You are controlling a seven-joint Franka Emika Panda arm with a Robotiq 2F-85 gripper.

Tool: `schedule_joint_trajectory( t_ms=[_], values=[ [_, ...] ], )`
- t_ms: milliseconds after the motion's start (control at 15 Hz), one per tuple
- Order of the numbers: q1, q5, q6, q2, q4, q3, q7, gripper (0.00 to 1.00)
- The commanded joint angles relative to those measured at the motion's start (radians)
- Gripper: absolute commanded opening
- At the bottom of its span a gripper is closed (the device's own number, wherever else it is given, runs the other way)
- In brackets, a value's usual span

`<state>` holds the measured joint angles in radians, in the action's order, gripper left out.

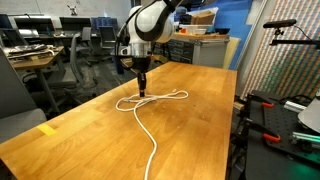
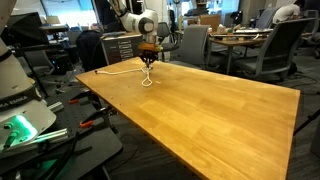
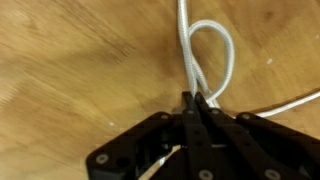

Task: Use the string from the table and make a knot

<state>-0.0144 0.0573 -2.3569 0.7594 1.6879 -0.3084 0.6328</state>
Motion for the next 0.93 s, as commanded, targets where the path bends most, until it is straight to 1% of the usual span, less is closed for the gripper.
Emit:
schedule_joint_trajectory(
  t_ms=[0, 200, 267, 333, 400, 467, 533, 600, 733, 867],
  values=[
    [-0.035, -0.036, -0.044, -0.143, 0.187, -0.061, 0.151, 0.02],
    [-0.036, -0.060, -0.062, -0.198, 0.268, -0.081, 0.244, 0.02],
    [-0.033, -0.071, -0.052, -0.209, 0.282, -0.083, 0.270, 0.02],
    [-0.025, -0.076, -0.048, -0.215, 0.293, -0.076, 0.285, 0.02],
    [-0.011, -0.074, -0.048, -0.211, 0.295, -0.063, 0.288, 0.05],
    [-0.007, -0.075, -0.058, -0.206, 0.299, -0.058, 0.295, 0.29],
    [-0.001, -0.073, -0.099, -0.200, 0.302, -0.050, 0.292, 0.30],
    [-0.004, -0.080, -0.140, -0.198, 0.308, -0.054, 0.294, 0.33],
    [-0.013, -0.104, -0.260, -0.207, 0.325, -0.073, 0.289, 0.49],
    [-0.007, -0.133, -0.358, -0.215, 0.318, -0.096, 0.255, 0.65]
  ],
)
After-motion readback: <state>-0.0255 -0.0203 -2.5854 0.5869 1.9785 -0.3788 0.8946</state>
